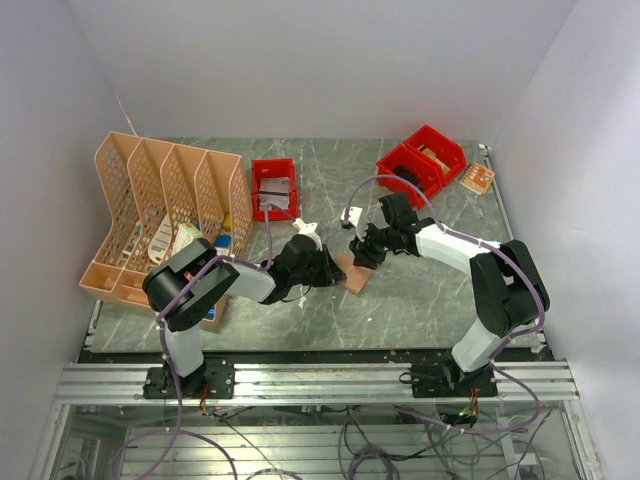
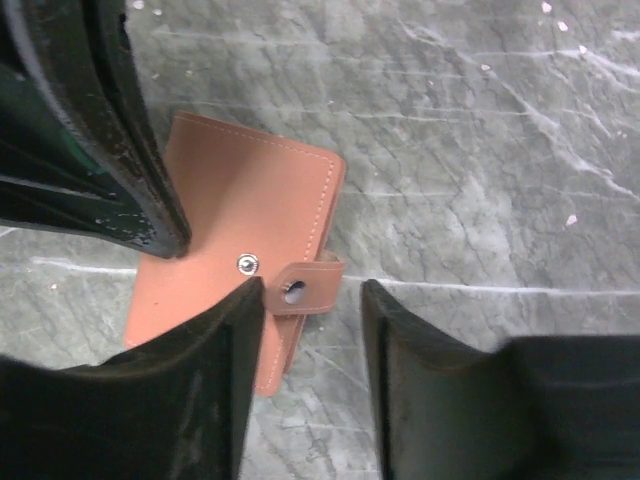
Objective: Put the credit cards into the card holder
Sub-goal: Open the card holder at the center of the board.
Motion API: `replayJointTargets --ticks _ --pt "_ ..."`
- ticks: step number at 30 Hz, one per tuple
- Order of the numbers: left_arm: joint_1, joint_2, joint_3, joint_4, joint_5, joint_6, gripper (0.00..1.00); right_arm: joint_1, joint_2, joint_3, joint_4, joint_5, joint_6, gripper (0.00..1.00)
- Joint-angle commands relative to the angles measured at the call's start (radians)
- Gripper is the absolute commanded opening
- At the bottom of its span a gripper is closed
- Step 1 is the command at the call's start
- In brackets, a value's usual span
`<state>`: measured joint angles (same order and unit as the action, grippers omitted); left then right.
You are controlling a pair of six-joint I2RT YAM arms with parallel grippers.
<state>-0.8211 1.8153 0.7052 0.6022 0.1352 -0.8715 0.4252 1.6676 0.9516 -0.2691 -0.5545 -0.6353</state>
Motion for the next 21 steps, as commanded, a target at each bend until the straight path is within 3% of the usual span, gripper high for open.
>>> replayJointTargets --ticks 1,5,6,10,16,21 --pt "0.007 0.002 -0.023 -0.061 0.001 0.028 0.07 0.003 0.013 0.023 0.039 0.064 0.045 0.34" --pt "0.007 0.002 -0.024 -0.063 0.000 0.029 0.07 -0.003 -0.007 0.021 0.061 0.066 0.074 0.03" --pt "0.009 0.000 -0.024 -0.062 0.000 0.030 0.08 -0.009 -0.013 0.020 0.061 0.053 0.078 0.00" --pt "0.022 -0.023 -0.033 -0.052 0.006 0.025 0.12 -0.064 -0.035 0.026 0.039 -0.067 0.120 0.00" --pt "0.049 -0.093 -0.117 0.069 0.035 -0.048 0.57 -0.151 -0.092 -0.006 0.021 -0.295 0.215 0.00" --pt "0.048 -0.156 -0.168 0.094 0.040 -0.114 0.66 -0.167 -0.178 -0.080 0.082 -0.387 0.299 0.00"
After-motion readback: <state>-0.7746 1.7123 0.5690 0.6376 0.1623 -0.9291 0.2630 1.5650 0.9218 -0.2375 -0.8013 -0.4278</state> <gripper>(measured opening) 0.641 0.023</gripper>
